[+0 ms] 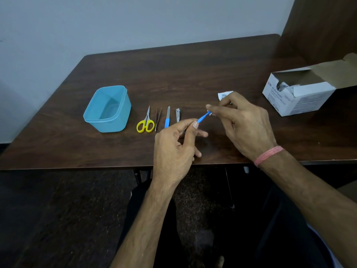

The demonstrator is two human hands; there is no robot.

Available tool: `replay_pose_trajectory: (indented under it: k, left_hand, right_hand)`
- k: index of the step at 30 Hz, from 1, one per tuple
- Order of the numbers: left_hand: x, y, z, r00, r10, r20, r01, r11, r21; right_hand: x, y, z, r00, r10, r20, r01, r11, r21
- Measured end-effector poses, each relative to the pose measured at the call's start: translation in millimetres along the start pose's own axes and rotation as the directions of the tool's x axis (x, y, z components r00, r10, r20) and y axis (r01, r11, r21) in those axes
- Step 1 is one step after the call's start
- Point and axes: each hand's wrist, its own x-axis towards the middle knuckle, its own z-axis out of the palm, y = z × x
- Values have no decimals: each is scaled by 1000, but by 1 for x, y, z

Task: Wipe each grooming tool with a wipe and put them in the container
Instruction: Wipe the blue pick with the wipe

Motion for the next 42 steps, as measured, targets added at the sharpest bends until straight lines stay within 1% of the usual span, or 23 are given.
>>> replay_pose_trajectory:
  k: [5, 10, 13, 19, 22, 28, 32, 35, 39, 42]
  left_hand:
    - [0, 2, -1, 1000, 1, 31, -1, 1000, 1]
    - [0, 0, 0, 1000, 9, 22, -10, 1000, 21]
    - [0, 0, 0, 1000, 5, 17, -6, 999, 31]
    - [-1, 5, 1, 1000, 1, 27, -1, 1000, 8]
    - [-1, 4, 1, 1000, 1, 31, -2, 1000, 24]
    - [3, 1, -1, 999, -13, 48, 11, 999, 34]
    - [4, 1, -2, 998, -20, 57, 20, 1000, 4]
    - [4, 2, -2, 998, -22, 59, 22, 1000, 6]
    - [3, 2, 0, 999, -18, 50, 16, 999, 39]
    - [2, 1, 0, 999, -7, 45, 3, 996, 87]
  right_hand:
    - [1, 0, 2, 999, 33, -40, -34, 999, -25]
    - [1, 1, 1, 1000, 8, 26, -7, 1000, -7]
    - [2, 1, 1, 999, 4, 39, -4, 1000, 4]
    - [1, -1, 1, 999, -3, -36, 3, 1000, -7]
    - [1, 0, 0, 997, 9, -75, -10, 1000, -14]
    - [0, 0, 1, 999, -1, -47, 2, 1000, 25]
    - [2, 2, 2, 995, 56, -77, -55, 998, 14]
    - [2, -1, 0, 998, 12, -58, -11, 1000, 8]
    - [3, 2, 0, 998, 65, -16, -64, 997, 45]
    - [3, 2, 1, 999, 18, 40, -21, 997, 78]
